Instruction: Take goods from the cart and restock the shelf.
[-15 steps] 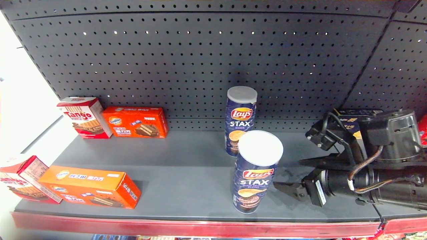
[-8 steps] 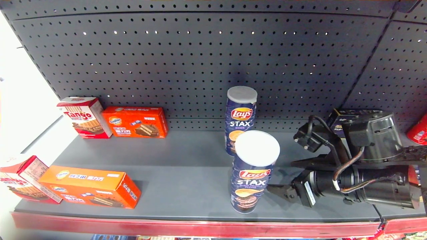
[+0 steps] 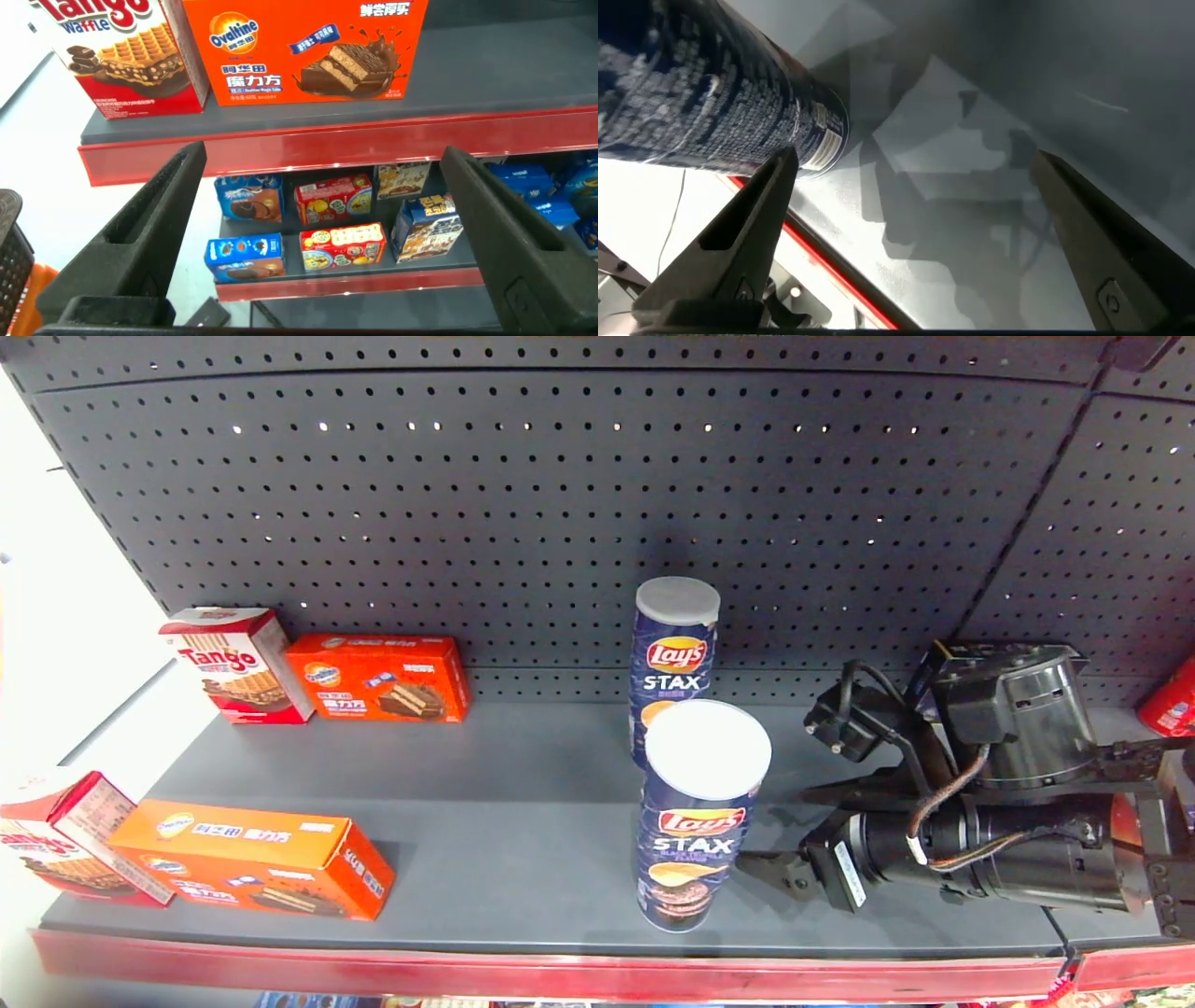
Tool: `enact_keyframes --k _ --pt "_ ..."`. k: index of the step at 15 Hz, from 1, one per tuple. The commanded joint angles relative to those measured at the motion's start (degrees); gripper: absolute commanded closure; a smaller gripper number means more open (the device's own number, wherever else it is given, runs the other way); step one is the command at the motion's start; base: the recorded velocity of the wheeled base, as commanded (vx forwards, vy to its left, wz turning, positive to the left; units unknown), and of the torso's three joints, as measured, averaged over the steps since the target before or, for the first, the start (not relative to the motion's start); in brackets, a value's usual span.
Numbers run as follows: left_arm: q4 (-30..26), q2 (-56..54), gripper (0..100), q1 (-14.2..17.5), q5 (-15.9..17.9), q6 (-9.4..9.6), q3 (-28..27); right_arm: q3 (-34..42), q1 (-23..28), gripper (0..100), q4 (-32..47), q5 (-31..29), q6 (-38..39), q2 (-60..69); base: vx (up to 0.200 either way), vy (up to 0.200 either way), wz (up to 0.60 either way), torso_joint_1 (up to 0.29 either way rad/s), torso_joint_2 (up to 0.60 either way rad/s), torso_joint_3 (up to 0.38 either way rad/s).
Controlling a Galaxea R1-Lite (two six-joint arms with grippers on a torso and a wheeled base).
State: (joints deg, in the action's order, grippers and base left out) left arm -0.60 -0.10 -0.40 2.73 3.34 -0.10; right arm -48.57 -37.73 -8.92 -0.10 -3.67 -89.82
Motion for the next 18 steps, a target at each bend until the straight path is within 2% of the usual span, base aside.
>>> enact_keyframes --k 1,12,16,18 --pt "-0.02 0.1 0 -0.04 -0.01 0.0 0.01 -0.3 -0.24 0 -0.04 0.01 -0.02 -0.27 0.0 0.0 0.0 0.0 0.0 0.0" --pt "-0.02 0.1 0 0.05 -0.01 0.0 0.01 0.58 1.08 0 -0.04 -0.17 0.15 0.26 0.0 0.0 0.0 0.0 0.0 0.0" --pt "-0.02 0.1 0 -0.04 -0.09 -0.09 0.01 2.86 8.02 0 -0.04 -0.08 0.24 9.49 0.0 0.0 0.0 0.0 0.0 0.0" --pt "-0.02 0.1 0 0.05 -0.01 0.0 0.01 4.71 16.2 0 -0.04 0.01 0.24 19.6 0.0 0.0 0.0 0.0 0.0 0.0"
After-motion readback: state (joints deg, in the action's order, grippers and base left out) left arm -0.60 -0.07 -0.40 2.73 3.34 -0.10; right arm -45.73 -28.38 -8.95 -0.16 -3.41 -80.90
